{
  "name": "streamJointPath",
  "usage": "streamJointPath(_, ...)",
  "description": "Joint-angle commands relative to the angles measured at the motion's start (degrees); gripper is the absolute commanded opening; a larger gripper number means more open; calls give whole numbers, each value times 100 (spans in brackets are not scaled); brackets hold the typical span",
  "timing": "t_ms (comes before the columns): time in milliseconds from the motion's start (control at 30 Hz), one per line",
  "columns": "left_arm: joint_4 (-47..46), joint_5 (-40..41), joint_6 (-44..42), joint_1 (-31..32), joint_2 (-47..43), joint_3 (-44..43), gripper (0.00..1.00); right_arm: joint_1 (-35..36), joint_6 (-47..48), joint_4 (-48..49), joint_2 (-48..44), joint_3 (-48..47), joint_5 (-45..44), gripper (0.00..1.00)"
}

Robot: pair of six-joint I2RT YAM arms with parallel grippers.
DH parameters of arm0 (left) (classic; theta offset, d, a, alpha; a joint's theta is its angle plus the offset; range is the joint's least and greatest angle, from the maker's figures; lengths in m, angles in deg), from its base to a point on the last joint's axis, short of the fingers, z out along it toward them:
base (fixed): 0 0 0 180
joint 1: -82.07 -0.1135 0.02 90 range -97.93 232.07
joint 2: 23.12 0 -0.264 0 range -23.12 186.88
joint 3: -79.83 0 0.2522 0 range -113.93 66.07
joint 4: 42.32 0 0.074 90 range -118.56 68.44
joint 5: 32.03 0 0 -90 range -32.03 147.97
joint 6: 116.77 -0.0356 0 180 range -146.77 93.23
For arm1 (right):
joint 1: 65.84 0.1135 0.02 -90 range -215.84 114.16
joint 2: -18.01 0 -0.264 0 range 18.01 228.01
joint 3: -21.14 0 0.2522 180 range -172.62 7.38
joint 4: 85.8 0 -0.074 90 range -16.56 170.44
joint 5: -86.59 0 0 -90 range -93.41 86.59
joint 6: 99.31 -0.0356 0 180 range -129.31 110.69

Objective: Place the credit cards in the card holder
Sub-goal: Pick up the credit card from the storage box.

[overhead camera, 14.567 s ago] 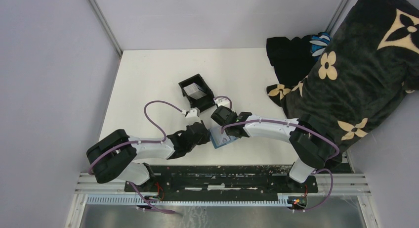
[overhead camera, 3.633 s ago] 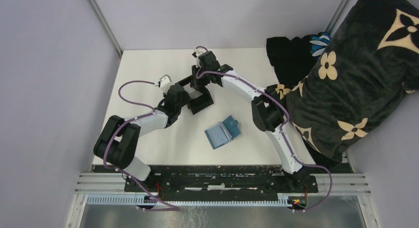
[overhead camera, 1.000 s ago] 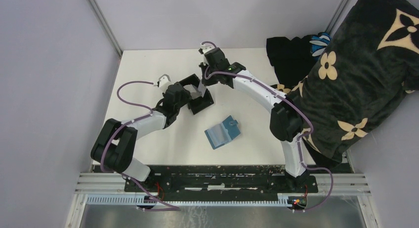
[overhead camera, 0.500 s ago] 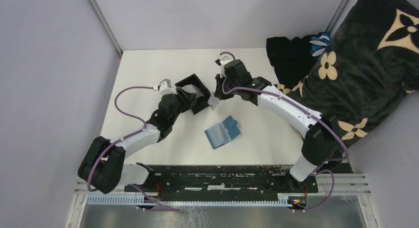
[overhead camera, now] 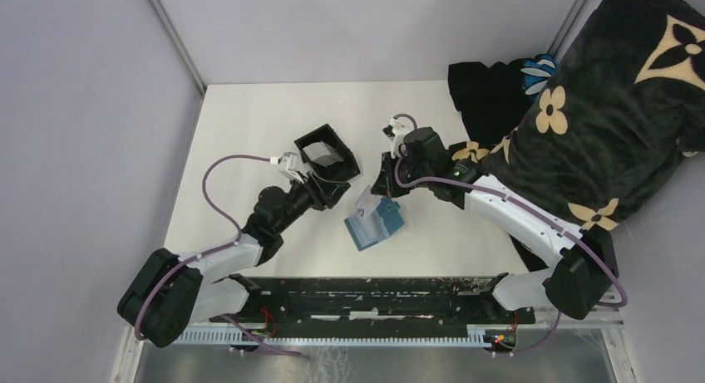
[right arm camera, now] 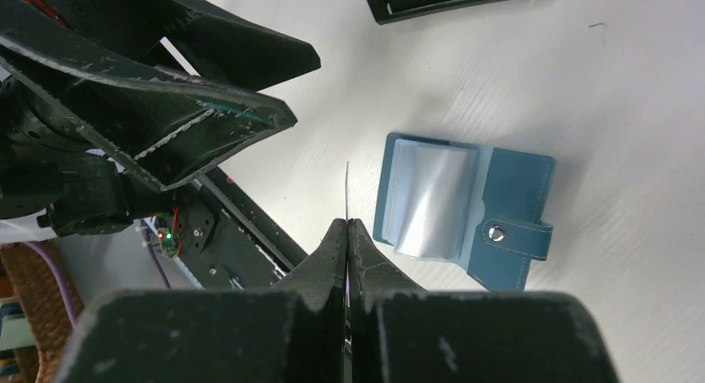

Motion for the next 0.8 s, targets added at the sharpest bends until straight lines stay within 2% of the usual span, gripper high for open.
streamJointPath(0,-935,-855,-401,14,-133,150,61,-46,-243,439,-145,150,536,1)
streamJointPath(567,-1926,-2496,-577,5,664,277,59,-405,-515,920,227,303,1531,1)
streamJointPath(667,-2114,-2862,-495,0,902,224,55,-503,-581,1056,305,360,1712,1)
streamJointPath(767,-2427,-3164,-341,-3,1190,208,47,-607,-635,1154,355,379,1852,1)
